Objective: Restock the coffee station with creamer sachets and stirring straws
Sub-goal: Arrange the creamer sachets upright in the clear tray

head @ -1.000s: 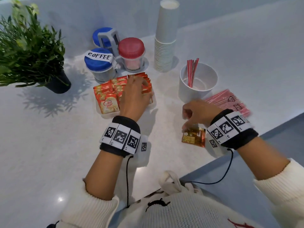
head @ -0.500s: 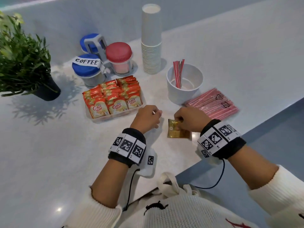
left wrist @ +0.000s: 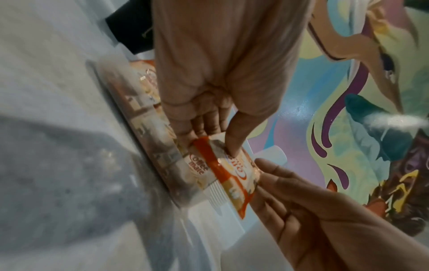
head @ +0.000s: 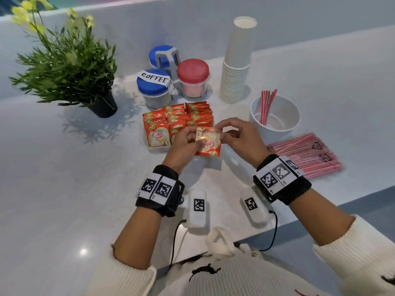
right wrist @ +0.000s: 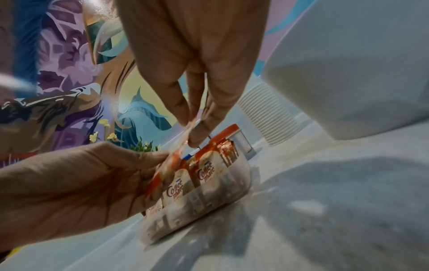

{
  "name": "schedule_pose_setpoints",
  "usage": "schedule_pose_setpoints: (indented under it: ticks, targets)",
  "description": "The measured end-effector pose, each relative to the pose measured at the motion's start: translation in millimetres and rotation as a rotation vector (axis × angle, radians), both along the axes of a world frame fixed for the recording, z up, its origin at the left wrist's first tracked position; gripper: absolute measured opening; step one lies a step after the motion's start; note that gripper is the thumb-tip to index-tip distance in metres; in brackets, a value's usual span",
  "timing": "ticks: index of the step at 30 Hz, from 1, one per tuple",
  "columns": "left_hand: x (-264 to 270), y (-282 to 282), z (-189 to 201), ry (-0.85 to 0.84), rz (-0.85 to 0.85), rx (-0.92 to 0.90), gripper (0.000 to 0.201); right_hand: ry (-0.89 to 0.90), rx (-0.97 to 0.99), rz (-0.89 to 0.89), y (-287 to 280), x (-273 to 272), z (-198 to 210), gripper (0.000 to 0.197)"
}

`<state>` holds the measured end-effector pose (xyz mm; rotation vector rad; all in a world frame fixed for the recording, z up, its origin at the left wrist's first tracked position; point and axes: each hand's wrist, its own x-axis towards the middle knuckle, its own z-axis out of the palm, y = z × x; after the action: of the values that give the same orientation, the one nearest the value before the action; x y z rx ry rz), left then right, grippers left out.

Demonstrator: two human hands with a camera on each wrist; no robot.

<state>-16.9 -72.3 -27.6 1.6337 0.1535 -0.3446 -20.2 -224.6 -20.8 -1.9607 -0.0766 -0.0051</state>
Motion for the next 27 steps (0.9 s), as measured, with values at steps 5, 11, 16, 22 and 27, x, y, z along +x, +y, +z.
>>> schedule_pose_setpoints:
  ticks: [5,11,16,22,27]
  targets:
    - [-1.2,18.9,3.1,-0.107,0.062,0.054,0.024,0.062,-0.087,0.066,21.9,17.5,3.8,0.033]
    - [1.5,42.8,7.8,-0.196,0.161,0.063,0.013,0.019,-0.146,0.126,51.5,32.2,11.8,0.017]
    - [10.3,68.4,10.9,-0.167,0.084,0.222,0.022,0.006,-0.045,0.156,74.0,42.2,19.7,0.018]
    - [21.1,84.4,18.6,-0.204,0.217,0.087,0.013,0.111,0.01,0.138,91.5,55.9,17.6,0.02]
    - [30.0,97.8,11.9,-0.185,0.264,0.27,0.018,-0.019,-0.241,0.209,100.5,63.0,26.2,0.003]
